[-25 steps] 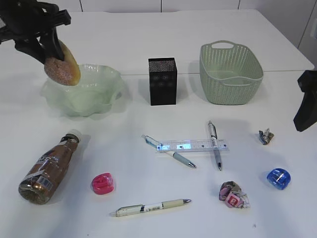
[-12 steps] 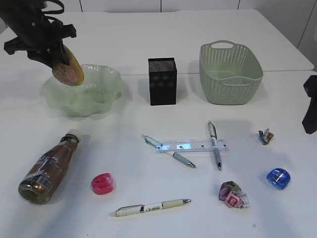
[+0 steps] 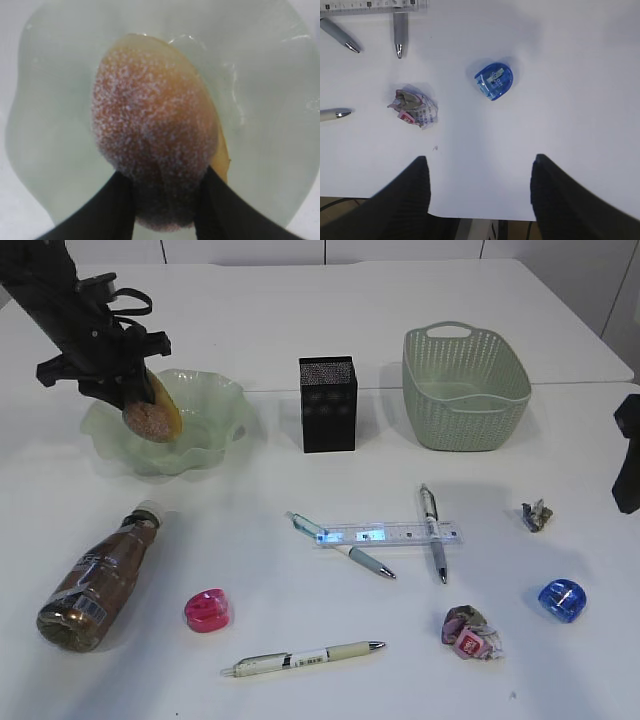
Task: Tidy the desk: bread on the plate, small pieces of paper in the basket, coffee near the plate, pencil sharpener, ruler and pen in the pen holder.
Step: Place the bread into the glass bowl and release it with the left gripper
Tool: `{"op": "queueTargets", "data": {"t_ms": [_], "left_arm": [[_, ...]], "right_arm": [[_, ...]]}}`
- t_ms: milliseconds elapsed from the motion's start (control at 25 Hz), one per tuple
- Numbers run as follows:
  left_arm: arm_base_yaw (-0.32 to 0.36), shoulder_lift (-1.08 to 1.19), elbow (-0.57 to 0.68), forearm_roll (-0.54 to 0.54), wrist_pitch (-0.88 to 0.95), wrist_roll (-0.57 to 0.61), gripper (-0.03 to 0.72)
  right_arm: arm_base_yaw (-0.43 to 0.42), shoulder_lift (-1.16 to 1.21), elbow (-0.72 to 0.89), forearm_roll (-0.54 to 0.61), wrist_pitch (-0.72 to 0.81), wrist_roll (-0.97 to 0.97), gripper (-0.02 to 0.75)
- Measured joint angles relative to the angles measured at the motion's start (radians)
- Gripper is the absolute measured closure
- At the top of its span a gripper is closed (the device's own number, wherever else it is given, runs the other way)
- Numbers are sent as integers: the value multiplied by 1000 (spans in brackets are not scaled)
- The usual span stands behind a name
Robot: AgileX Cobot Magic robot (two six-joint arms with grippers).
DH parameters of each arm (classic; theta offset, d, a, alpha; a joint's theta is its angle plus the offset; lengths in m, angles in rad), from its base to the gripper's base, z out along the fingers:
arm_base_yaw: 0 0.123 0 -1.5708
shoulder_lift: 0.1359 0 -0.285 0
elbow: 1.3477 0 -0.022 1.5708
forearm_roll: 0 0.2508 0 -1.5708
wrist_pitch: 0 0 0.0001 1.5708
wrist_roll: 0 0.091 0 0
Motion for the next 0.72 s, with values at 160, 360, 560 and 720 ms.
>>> {"op": "queueTargets", "data": {"t_ms": [160, 360, 560, 720], "left_arm": [[0, 27, -2, -2, -8, 0, 463], [0, 59, -2, -2, -14, 3, 451], [0, 66, -2, -2, -29, 8, 404], [0, 66, -2, -4, -38, 12, 338]], "right_arm": [[0, 0, 0, 0, 0, -1, 242], [0, 1, 0, 0, 0, -1, 242], [0, 1, 0, 0, 0, -1, 242], [0, 1, 0, 0, 0, -1, 242]]}}
